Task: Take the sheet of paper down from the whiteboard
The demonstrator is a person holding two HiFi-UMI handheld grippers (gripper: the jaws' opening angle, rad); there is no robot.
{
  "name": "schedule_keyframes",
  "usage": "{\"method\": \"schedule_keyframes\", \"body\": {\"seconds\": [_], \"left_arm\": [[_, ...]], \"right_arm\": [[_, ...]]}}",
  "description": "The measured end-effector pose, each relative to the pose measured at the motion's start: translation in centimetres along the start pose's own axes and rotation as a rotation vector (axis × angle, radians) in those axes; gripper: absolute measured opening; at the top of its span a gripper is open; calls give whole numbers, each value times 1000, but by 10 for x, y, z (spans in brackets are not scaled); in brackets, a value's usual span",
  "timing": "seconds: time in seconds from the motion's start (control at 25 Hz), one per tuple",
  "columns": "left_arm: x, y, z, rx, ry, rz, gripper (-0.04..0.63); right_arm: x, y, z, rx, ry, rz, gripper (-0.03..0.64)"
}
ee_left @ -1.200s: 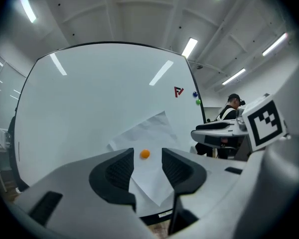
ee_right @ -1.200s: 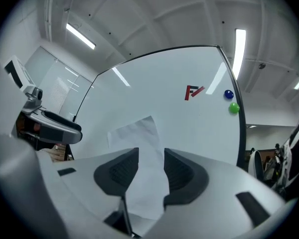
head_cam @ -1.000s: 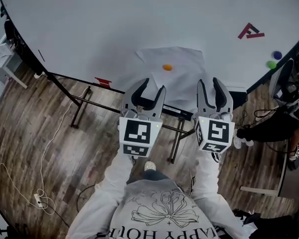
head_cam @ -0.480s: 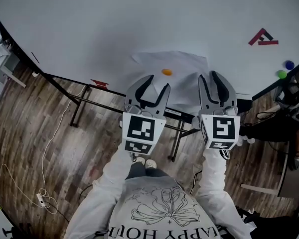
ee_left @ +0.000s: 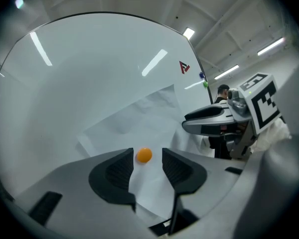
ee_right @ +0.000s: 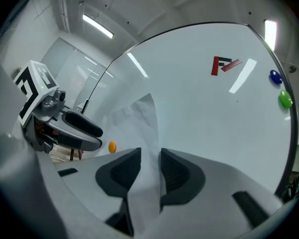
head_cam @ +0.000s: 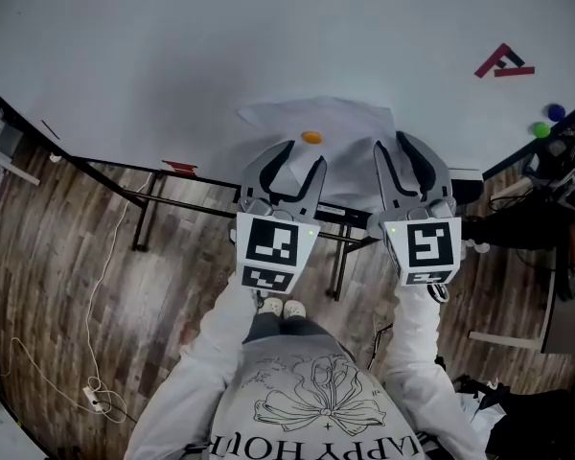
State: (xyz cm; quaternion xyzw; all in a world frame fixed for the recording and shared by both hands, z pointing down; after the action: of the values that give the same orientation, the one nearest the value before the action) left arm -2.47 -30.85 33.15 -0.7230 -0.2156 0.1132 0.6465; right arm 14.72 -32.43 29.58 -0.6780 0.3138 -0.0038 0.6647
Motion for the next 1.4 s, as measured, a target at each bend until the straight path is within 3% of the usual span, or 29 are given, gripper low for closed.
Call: {"method": "schedule_keyframes", "body": {"seconds": [0.52,0.88,1.0,1.4], "left_arm": [[-2,-1,-14,-12,4,-43,167],[1,-4,-21,-29,6,-57,167],[1,-6,-26,-36,17,-51,167],[1,-10,-37,-48,92,-7,164]], "right_arm": [[-12,-8,3,-41,112,6,75],[-2,-10,-5,-44,7,-22,75],[0,-10,-6,-49,-28,-25,32],[0,-10,-6,-39,-43,-86,8]]}}
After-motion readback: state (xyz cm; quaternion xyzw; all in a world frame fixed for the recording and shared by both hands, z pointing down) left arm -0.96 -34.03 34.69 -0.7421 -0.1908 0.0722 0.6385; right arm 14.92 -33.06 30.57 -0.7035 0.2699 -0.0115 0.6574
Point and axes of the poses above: the fingertips, and each gripper's own axes: z backward along the fingers, x to its right, y out of its top, the point moved 8 cm from there along z, backward along the fingers, and after that the axes turned 2 degrees about -z, right-handed, at the moved point
